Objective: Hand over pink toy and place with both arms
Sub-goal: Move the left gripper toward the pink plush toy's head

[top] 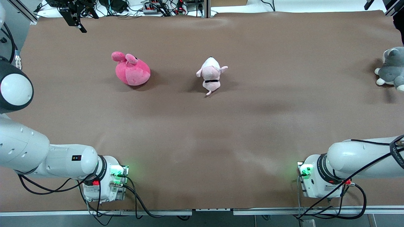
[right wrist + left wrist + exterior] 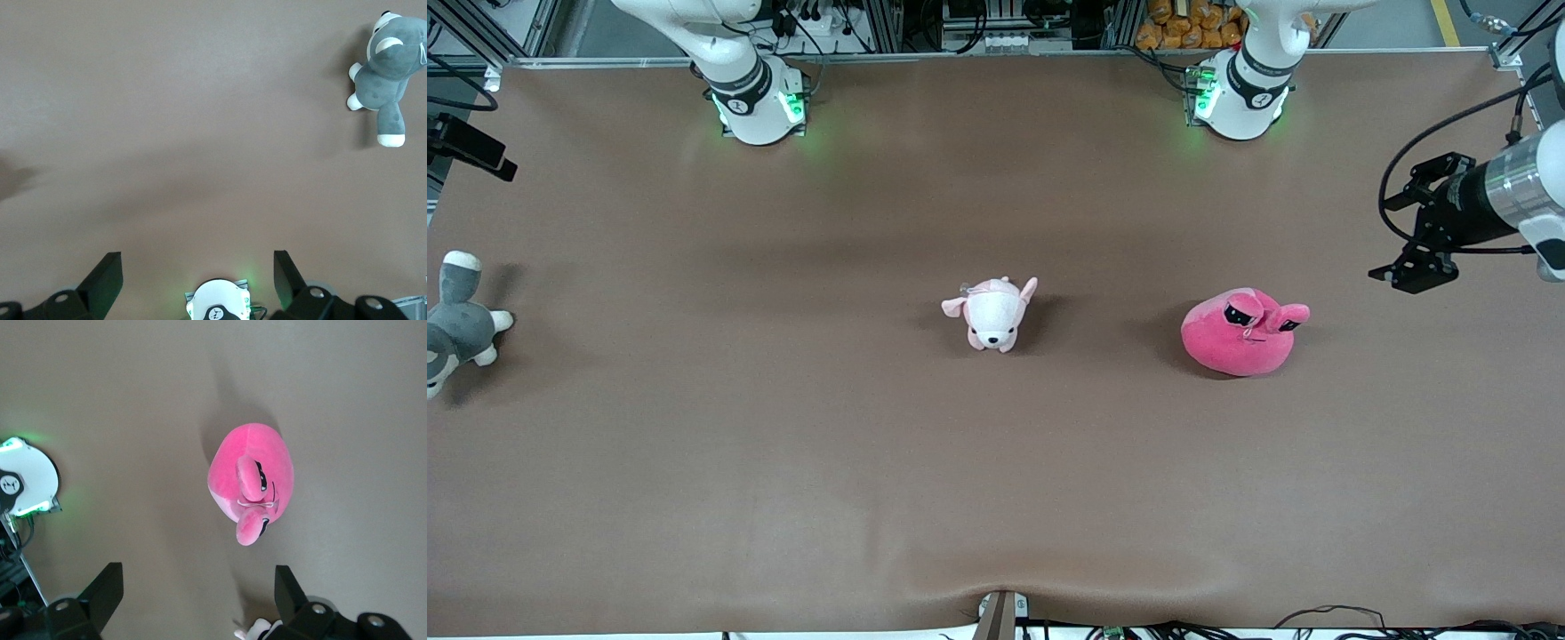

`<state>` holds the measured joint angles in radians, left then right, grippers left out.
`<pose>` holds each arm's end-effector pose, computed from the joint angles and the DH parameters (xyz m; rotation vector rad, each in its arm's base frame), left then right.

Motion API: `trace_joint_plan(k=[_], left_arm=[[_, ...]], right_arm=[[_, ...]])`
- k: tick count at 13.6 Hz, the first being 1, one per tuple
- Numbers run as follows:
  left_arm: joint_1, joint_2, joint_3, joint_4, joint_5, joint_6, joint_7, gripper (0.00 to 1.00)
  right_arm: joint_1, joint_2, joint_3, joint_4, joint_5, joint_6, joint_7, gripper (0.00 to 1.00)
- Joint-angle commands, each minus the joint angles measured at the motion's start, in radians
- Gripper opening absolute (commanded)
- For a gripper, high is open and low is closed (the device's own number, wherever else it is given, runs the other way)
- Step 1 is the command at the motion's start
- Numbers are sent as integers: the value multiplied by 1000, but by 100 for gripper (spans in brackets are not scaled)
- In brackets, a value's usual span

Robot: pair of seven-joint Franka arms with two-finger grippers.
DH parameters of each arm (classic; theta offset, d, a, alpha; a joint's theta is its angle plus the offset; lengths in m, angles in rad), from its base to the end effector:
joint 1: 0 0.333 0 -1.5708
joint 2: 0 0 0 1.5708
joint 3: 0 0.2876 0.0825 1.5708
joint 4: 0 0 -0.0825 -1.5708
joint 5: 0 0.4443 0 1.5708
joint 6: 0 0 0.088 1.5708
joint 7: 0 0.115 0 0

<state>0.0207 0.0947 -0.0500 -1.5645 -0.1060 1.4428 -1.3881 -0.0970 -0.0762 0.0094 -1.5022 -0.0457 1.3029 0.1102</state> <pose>0.6198 -0.0304 0.5241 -2.3858 -1.9222 0.3637 0.5586 -0.0550 0.6470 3.0724 -0.3195 -0.1896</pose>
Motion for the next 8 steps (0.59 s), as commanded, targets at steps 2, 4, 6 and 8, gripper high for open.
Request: trace_joint_plan(k=[2,4,6,8], left_arm=[[5,37,-4,-6,-27,21,-103,100],[13,72,-4,-6,-35,33,-120,100],[16,106,-4,-5,-37,47,-149,100],[18,140,-2,1,-49,48,-173,100]], right_arm=[[-20,-4,9,8,17,-4,-11,100],[-21,-2,9,8,17,1,-14,100],[-20,-2,9,8,17,-1,-12,100],[-21,-2,9,8,17,-2,-12,100]])
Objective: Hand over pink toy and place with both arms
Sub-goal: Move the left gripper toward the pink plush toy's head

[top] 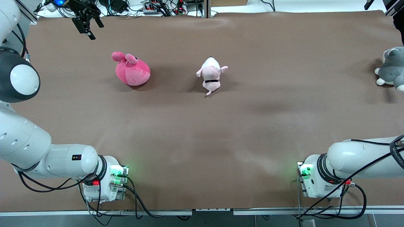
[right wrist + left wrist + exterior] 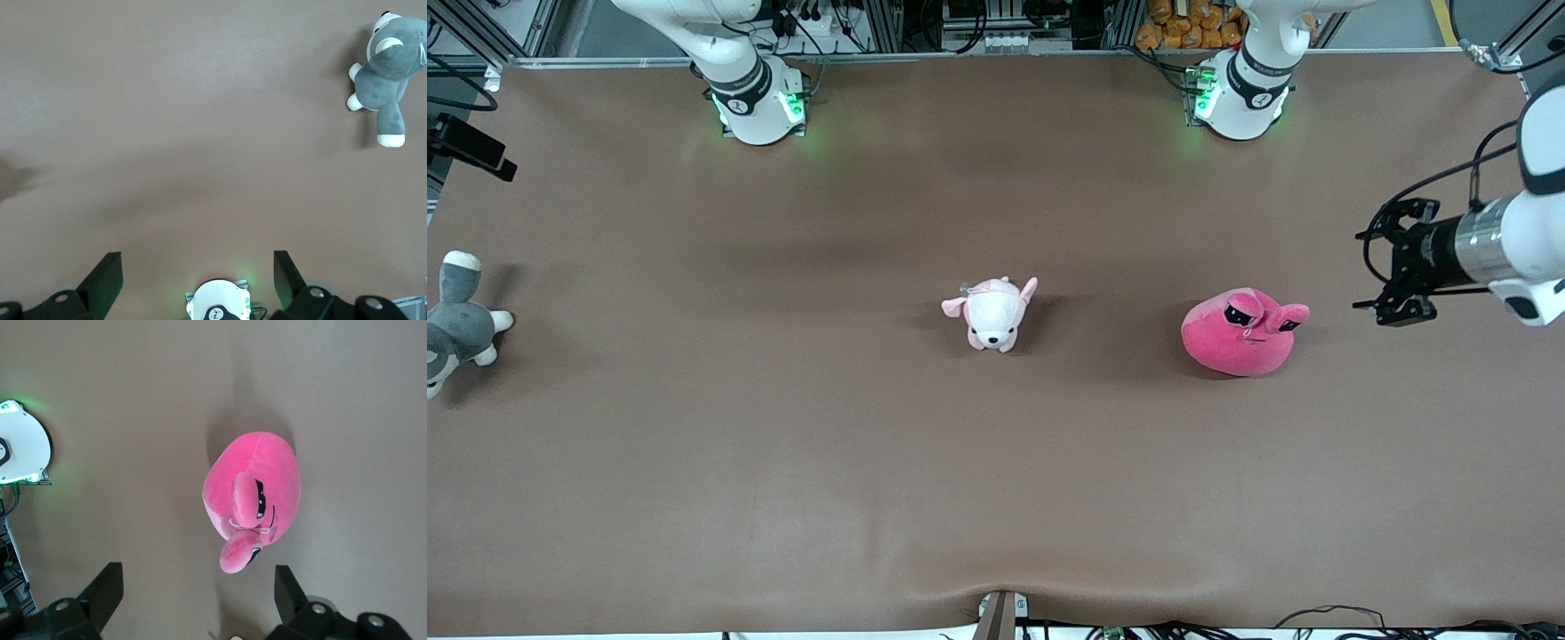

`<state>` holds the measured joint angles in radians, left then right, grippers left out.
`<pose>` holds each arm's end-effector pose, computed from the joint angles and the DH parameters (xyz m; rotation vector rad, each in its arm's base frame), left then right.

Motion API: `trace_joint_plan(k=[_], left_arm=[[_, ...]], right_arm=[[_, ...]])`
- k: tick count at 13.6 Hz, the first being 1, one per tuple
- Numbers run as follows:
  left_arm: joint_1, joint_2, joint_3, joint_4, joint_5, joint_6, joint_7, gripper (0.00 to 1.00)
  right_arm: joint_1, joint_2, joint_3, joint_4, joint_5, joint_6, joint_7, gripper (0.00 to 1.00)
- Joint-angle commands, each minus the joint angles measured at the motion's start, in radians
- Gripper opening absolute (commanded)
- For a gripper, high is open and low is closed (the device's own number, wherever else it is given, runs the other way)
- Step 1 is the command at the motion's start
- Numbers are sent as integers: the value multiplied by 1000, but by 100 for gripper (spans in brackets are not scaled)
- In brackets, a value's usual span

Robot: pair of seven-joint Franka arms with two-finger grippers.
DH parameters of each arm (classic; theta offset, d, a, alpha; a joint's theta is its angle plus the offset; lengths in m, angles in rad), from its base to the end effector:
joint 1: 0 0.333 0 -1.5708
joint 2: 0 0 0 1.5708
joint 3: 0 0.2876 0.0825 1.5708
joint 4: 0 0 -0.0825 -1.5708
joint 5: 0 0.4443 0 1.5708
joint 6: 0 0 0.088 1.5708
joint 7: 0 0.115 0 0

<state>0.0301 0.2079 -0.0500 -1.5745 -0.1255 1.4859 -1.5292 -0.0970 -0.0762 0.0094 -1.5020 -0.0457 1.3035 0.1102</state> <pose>0.6422 -0.0262 0.4503 -2.1754 -2.0611 0.4636 0.5587 -0.0550 0.6471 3.0725 -0.3195 -0.1883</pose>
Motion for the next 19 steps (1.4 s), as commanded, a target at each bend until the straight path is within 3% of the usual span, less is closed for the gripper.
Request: trace_joint_plan(k=[1,7,12,19], left_arm=[[8,44,-2,16,-34,5,-61,100],[7,64,-4,-21,-69,62,-104,100],[4,32,-10,-171,-66,244,-103,100],[5,-47,-13,-347,-62,396,-103,100]], right_arm=[[-21,-2,9,8,17,-3,-12,100],[-23,-4,9,8,6,2,-14,100],[-26,-4,7,9,13,3,-14,100],[-32,4,7,23,3,34,-14,100]])
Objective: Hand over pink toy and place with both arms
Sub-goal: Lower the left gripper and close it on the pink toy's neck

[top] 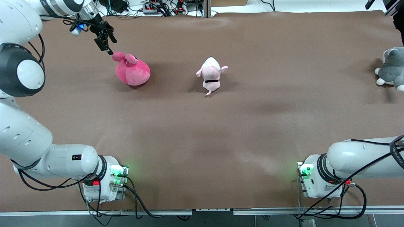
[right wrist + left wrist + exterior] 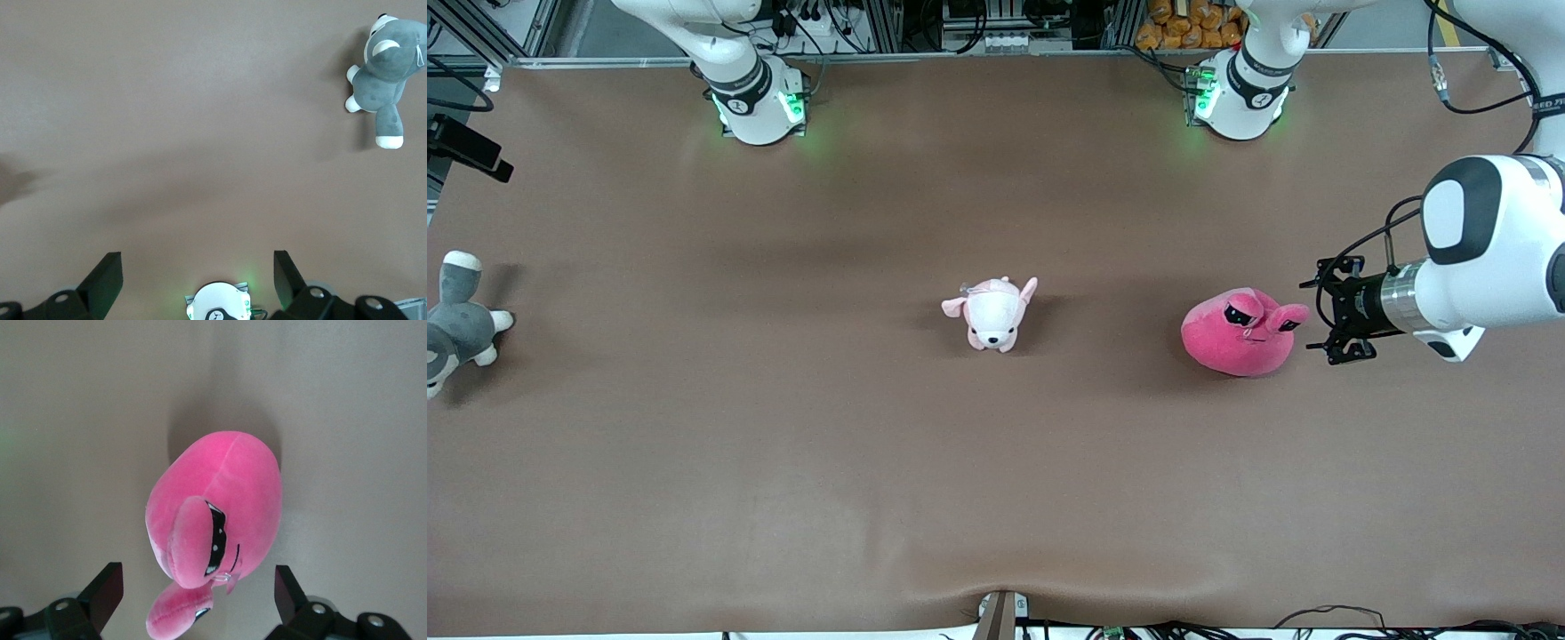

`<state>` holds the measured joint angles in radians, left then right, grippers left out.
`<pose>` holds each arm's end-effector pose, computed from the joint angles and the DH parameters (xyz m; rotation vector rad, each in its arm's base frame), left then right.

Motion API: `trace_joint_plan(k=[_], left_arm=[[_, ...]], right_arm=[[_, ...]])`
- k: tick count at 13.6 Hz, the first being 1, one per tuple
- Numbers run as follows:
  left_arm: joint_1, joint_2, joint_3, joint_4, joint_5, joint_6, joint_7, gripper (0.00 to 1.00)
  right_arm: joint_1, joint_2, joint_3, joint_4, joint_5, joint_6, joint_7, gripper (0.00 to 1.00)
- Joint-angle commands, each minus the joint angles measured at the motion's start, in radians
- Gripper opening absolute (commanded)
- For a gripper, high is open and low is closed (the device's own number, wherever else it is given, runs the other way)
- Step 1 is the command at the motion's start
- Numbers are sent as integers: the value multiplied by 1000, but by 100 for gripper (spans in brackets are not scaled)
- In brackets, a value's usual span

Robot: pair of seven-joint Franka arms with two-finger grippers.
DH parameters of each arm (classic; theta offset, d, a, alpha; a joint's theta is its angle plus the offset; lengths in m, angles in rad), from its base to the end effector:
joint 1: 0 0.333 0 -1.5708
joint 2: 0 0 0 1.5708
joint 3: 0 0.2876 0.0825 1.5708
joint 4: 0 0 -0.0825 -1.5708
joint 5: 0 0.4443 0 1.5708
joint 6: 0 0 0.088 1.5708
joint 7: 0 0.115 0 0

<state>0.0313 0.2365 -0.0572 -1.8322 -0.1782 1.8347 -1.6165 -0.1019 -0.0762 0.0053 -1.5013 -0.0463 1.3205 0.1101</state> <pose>0.6364 -0.0312 0.3230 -2.0684 -2.2559 0.4473 0.5603 -0.0604 0.6488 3.0729 -0.3329 -0.1613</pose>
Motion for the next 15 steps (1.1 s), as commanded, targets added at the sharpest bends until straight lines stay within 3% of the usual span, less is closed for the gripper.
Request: trace_joint_plan(k=[1,8,15], left_arm=[[6,-97,-6,-119,-9,70,-16,100],[4,-151,-7,-248,-9,198,-3,100],[4,-128,-13,-254,-18,241,-3,98]], right_arm=[[-25,6,12,24,3,31,-13,100],[-24,6,13,24,5,32,-13,100],[-22,13,13,24,2,33,-13,100]])
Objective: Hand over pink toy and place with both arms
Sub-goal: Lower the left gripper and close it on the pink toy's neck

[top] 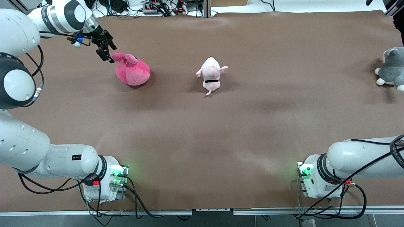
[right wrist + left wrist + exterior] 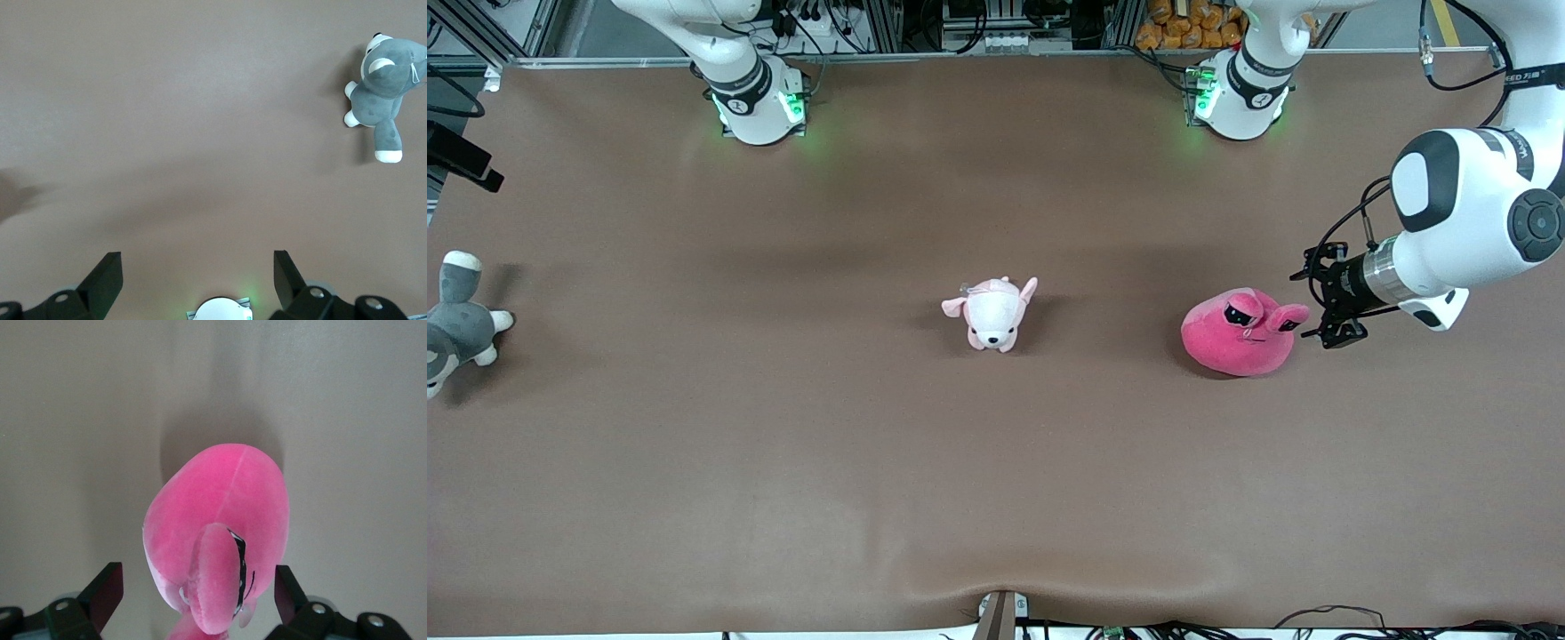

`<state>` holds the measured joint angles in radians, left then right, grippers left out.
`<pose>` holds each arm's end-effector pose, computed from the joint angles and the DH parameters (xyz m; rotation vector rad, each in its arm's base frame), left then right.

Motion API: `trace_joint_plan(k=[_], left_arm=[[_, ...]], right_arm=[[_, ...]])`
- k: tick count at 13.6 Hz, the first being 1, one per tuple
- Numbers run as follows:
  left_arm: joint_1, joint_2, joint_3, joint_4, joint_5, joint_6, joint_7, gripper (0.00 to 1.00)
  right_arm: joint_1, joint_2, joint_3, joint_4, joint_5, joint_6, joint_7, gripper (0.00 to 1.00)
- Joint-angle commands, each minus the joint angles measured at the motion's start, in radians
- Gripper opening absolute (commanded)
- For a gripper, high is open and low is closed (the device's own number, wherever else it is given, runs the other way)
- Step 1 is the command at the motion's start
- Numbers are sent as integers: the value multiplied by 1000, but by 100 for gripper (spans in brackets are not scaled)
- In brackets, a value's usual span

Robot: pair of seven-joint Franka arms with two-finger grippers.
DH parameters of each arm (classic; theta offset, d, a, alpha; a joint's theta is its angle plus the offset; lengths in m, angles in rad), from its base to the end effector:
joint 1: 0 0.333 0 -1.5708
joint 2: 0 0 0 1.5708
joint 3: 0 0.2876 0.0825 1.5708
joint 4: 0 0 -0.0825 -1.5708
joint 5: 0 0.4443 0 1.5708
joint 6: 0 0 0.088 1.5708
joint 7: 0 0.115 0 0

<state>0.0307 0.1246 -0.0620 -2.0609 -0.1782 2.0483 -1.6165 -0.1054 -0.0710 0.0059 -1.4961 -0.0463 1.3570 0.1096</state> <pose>0.5995 -0.0297 0.2944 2.0820 2.3183 -0.3291 0.5660 -0.0625 0.6513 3.0752 -0.3356 -0.1050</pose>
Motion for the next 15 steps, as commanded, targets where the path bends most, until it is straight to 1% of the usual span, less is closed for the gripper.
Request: trace_joint_plan(k=[1,4,8,11,15], left_arm=[[5,-10,-9,-25,-18,27,-3,96],[3,-3,-9,-25,-35,44,-3,90],[1,15,-9,-25,-44,62,-3,72],[0,24,-9,-25,-55,72,-3,61],[0,30,-9,-24,-64,72,-10,41]], right_arm=[[-19,8,13,19,3,-4,-13,100],[-19,8,13,19,6,-4,-13,100],[-19,8,13,19,6,-4,-13,100],[-19,8,13,19,9,-4,-13,100],[-20,16,13,20,5,-7,-13,100]])
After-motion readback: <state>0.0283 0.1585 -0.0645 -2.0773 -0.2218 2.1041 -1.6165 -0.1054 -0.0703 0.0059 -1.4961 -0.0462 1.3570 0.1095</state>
